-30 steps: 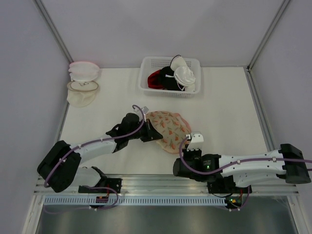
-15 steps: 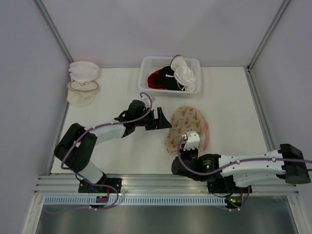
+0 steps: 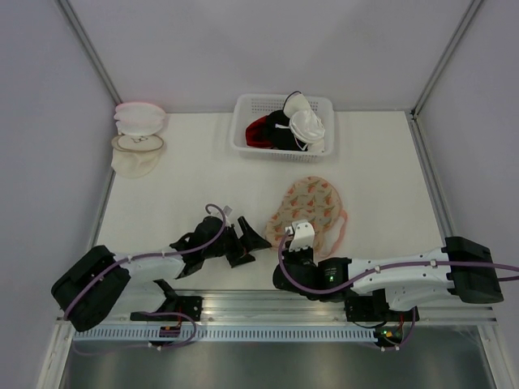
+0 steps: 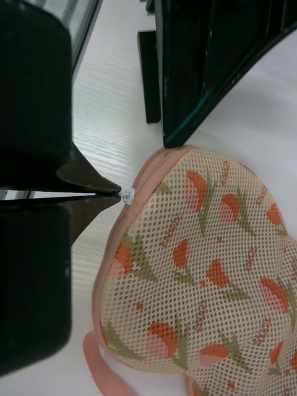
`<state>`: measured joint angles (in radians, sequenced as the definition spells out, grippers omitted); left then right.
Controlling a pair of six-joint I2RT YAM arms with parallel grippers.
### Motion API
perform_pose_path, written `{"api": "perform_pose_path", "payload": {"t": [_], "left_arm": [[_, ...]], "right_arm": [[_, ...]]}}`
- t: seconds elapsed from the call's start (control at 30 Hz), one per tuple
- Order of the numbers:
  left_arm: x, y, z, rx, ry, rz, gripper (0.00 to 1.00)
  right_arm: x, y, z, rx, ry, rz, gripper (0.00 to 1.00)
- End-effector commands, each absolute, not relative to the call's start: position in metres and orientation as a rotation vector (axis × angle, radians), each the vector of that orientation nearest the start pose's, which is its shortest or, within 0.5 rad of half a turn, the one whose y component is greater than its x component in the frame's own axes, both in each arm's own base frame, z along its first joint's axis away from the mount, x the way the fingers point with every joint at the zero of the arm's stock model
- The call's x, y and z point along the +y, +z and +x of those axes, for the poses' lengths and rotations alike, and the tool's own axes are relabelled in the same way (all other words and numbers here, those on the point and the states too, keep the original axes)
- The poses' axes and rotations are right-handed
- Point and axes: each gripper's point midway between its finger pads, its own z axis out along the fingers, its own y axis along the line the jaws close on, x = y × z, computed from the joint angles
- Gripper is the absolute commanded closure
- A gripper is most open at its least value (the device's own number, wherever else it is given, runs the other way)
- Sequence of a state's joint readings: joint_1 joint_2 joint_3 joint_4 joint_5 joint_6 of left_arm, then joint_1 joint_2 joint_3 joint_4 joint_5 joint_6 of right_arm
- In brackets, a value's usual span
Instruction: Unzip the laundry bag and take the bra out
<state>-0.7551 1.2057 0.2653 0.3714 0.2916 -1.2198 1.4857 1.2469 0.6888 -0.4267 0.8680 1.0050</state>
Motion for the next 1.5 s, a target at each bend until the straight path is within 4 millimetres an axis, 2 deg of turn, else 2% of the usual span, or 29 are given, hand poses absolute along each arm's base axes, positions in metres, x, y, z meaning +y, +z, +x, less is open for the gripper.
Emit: {"api": "perform_pose_path", "payload": {"t": [0.0, 0.07, 0.1, 0.17, 0.2, 0.37, 0.4, 0.5, 0.53, 0.57, 0.6, 0.73, 0.83, 0.87, 0.93, 0.97, 1.03, 1.07, 1.1, 1.23, 1.37, 1.47], "left_arm": [[-0.293, 0.089, 0.174, 2.358, -1.528, -0.581, 0.0], [-0.303, 0.097, 0.173, 2.34, -1.608, -0.638, 0.0], [-0.305, 0.089, 0.172, 2.353, -1.593, -0.673, 0.0], [-0.306, 0.087, 0.173, 2.334, -1.616, -0.753, 0.0], [-0.31, 0.097, 0.176, 2.273, -1.663, -0.753, 0.0], [-0.323, 0.097, 0.178, 2.296, -1.684, -0.774, 0.01], [-0.324, 0.099, 0.181, 2.276, -1.696, -0.77, 0.05], [-0.323, 0.093, 0.183, 2.256, -1.696, -0.79, 0.52], [-0.323, 0.094, 0.183, 2.251, -1.705, -0.792, 0.84], [-0.324, 0.088, 0.183, 2.268, -1.692, -0.797, 0.92], [-0.325, 0.087, 0.183, 2.276, -1.69, -0.795, 0.96], [-0.327, 0.084, 0.183, 2.277, -1.696, -0.786, 0.98], [-0.325, 0.081, 0.184, 2.285, -1.678, -0.762, 0.98], [-0.323, 0.08, 0.184, 2.293, -1.68, -0.753, 0.98], [-0.321, 0.078, 0.186, 2.3, -1.67, -0.728, 0.98], [-0.318, 0.078, 0.187, 2.309, -1.672, -0.718, 0.98], [-0.316, 0.078, 0.19, 2.312, -1.666, -0.681, 0.98], [-0.316, 0.076, 0.187, 2.345, -1.668, -0.656, 0.98], [-0.32, 0.081, 0.189, 2.341, -1.677, -0.589, 0.98], [-0.324, 0.08, 0.186, 2.396, -1.693, -0.429, 0.98], [-0.322, 0.083, 0.181, 2.45, -1.687, -0.218, 0.98], [-0.315, 0.077, 0.19, 2.537, -1.545, -0.02, 0.98]], "right_arm": [[0.289, 0.11, 0.137, 2.105, 0.406, -0.184, 1.0], [0.292, 0.109, 0.137, 2.102, 0.412, -0.195, 0.99], [0.297, 0.111, 0.137, 2.099, 0.434, -0.195, 1.0], [0.3, 0.11, 0.136, 2.095, 0.435, -0.217, 1.0], [0.301, 0.108, 0.136, 2.098, 0.43, -0.224, 1.0], [0.303, 0.099, 0.133, 2.11, 0.432, -0.257, 0.99], [0.303, 0.098, 0.133, 2.11, 0.437, -0.26, 1.0], [0.3, 0.098, 0.133, 2.111, 0.438, -0.253, 1.0], [0.298, 0.098, 0.132, 2.111, 0.44, -0.25, 1.0], [0.297, 0.099, 0.132, 2.11, 0.441, -0.25, 1.0], [0.295, 0.099, 0.132, 2.111, 0.438, -0.248, 1.0], [0.288, 0.097, 0.132, 2.124, 0.416, -0.24, 1.0], [0.276, 0.095, 0.133, 2.149, 0.357, -0.209, 1.0], [0.263, 0.09, 0.133, 2.166, 0.285, -0.217, 1.0], [0.255, 0.093, 0.134, 2.18, 0.255, -0.144, 1.0], [0.241, 0.09, 0.133, 2.195, 0.186, -0.154, 1.0], [0.231, 0.089, 0.134, 2.201, 0.157, -0.091, 1.0], [0.22, 0.086, 0.134, 2.208, 0.112, -0.088, 1.0], [0.212, 0.084, 0.135, 2.204, 0.087, -0.069, 0.99], [0.186, 0.08, 0.145, 2.205, 0.043, 0.038, 1.0], [0.171, 0.082, 0.156, 2.184, 0.054, 0.109, 0.99], [0.164, 0.086, 0.164, 2.164, 0.05, 0.147, 1.0]]}}
